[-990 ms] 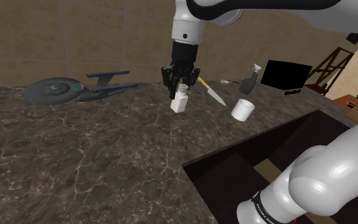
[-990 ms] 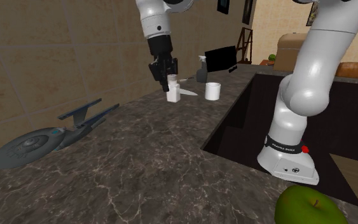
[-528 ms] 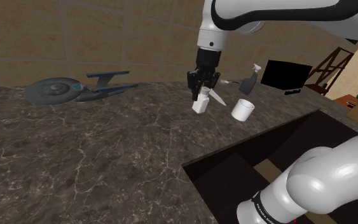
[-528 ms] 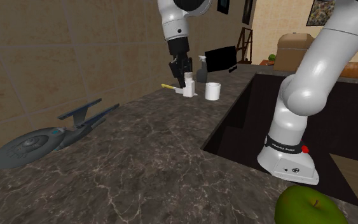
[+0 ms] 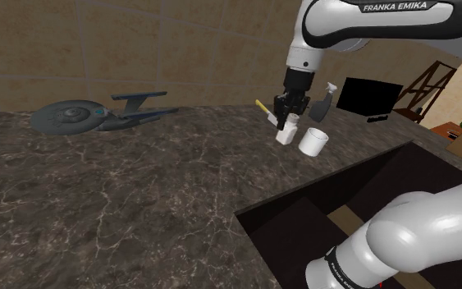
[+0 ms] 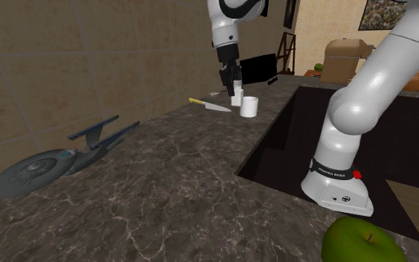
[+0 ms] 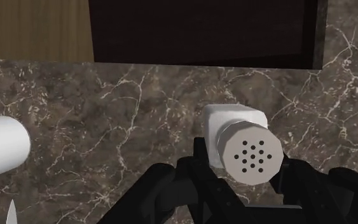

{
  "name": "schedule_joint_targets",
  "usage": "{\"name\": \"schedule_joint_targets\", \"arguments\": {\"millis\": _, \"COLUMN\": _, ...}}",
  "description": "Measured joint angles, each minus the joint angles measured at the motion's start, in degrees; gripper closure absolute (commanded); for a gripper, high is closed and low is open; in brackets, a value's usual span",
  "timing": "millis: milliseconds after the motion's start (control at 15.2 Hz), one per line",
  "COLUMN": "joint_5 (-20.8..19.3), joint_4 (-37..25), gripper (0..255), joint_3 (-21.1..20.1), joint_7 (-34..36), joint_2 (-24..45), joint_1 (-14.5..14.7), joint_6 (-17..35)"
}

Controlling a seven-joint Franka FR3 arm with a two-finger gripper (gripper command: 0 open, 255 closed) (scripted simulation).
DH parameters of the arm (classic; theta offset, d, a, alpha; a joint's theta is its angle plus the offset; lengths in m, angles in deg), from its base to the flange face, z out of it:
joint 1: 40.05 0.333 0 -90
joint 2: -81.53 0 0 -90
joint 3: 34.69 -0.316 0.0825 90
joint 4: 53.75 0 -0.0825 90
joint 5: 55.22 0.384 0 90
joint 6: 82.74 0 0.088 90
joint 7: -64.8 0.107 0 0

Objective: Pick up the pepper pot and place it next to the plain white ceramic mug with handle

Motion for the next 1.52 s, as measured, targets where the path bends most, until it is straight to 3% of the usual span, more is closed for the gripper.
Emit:
{"name": "schedule_joint_targets", "arguments": {"millis": 726, "joint_5": -7.6, "joint_4": 1.5, "gripper": 255, "joint_3": 10.5, "joint_7": -14.4, "joint_2": -2.1, "joint_1": -6.6, "joint_6": -0.1}}
{"name": "schedule_joint_targets", "arguments": {"millis": 1188, "joint_5": -12.3, "joint_4": -0.6, "gripper": 255, "joint_3": 17.8, "joint_7": -24.3, "joint_2": 0.4, "joint_1": -10.9, "joint_6": 1.4}}
{"name": "schedule_joint_targets", "arguments": {"millis": 1518, "joint_5": -14.2, "joint_4": -5.9, "gripper": 255, "joint_3": 22.8, "joint_7": -31.5, "joint_2": 5.3, "joint_1": -13.3, "joint_6": 2.1}}
